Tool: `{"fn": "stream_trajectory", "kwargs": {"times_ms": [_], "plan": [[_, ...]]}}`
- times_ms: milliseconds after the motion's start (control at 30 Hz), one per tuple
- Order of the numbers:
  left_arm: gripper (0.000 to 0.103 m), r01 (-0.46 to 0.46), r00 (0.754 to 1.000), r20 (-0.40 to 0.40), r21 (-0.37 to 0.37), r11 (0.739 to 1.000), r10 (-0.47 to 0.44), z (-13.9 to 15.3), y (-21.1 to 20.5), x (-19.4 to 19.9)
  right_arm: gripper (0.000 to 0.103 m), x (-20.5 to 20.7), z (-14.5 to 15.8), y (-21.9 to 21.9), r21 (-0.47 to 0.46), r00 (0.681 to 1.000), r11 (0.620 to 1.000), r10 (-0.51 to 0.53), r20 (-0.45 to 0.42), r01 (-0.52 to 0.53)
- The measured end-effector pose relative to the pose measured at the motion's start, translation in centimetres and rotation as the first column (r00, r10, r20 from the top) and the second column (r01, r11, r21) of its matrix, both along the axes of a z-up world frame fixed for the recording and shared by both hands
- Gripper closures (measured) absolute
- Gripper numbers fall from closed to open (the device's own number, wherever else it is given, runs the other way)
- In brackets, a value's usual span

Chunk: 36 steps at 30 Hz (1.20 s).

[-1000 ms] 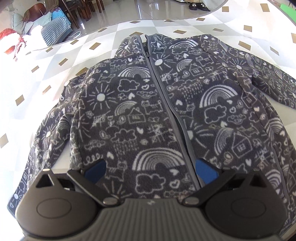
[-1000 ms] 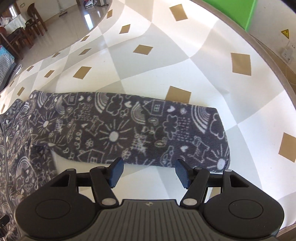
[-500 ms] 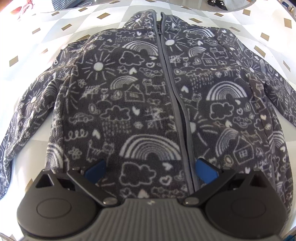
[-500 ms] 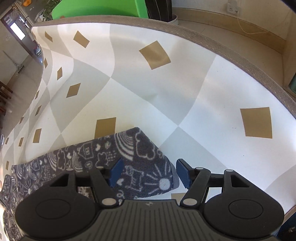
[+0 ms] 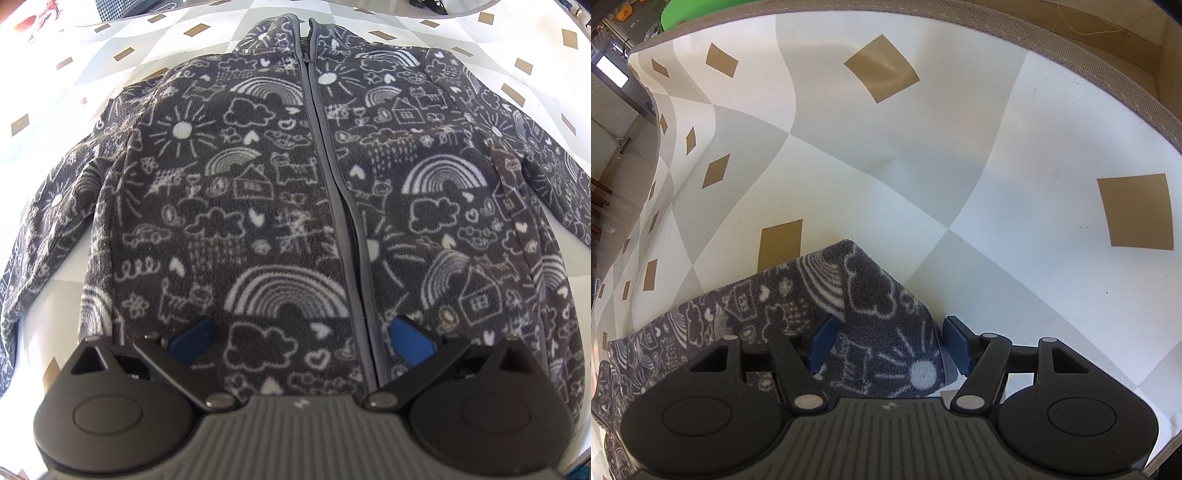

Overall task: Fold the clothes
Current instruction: 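Grasp the sleeve cuff with the right gripper, then lift the held sleeve and carry it over the jacket front with the right gripper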

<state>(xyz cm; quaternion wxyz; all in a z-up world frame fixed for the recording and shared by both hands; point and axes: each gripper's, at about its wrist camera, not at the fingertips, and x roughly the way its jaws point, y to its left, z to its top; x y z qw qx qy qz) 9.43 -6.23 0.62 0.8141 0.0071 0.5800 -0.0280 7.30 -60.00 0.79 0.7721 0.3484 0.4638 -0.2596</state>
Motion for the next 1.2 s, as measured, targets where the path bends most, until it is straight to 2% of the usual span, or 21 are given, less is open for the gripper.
{"fn": "stream_trajectory", "kwargs": {"times_ms": [67, 167, 433, 633, 833, 1200], "plan": [[0.000, 0.001, 1.000, 0.001, 0.003, 1.000, -0.001, -0.1, -0.1, 0.0, 0.038, 0.0, 0.0, 0.1, -0.006, 1.000, 1.000, -0.006, 0.007, 0.006], [0.000, 0.003, 1.000, 0.003, 0.007, 1.000, -0.003, -0.1, -0.2, 0.0, 0.047, 0.3, 0.3, 0.6, -0.025, 1.000, 1.000, 0.009, 0.023, -0.008], [0.000, 0.004, 1.000, 0.006, 0.007, 1.000, -0.005, -0.3, -0.1, -0.3, 0.082, 1.4, 1.4, 2.5, -0.030, 0.990, 0.995, 0.096, 0.101, -0.093], [0.000, 0.005, 1.000, 0.006, 0.007, 1.000, -0.005, -0.4, -0.1, -0.3, 0.086, 2.7, 3.4, 4.9, -0.059, 0.966, 0.986, 0.163, 0.200, -0.154], [0.000, 0.004, 1.000, 0.006, 0.004, 1.000, -0.004, -0.4, -0.1, -0.4, 0.087, 4.5, 5.5, 8.7, -0.061, 0.918, 0.971, 0.239, 0.317, -0.231], [0.000, -0.011, 1.000, -0.003, -0.016, 1.000, 0.011, -0.2, 0.3, -0.1, 0.087, 7.9, 7.0, 16.3, -0.085, 0.851, 0.929, 0.364, 0.378, -0.359]]}}
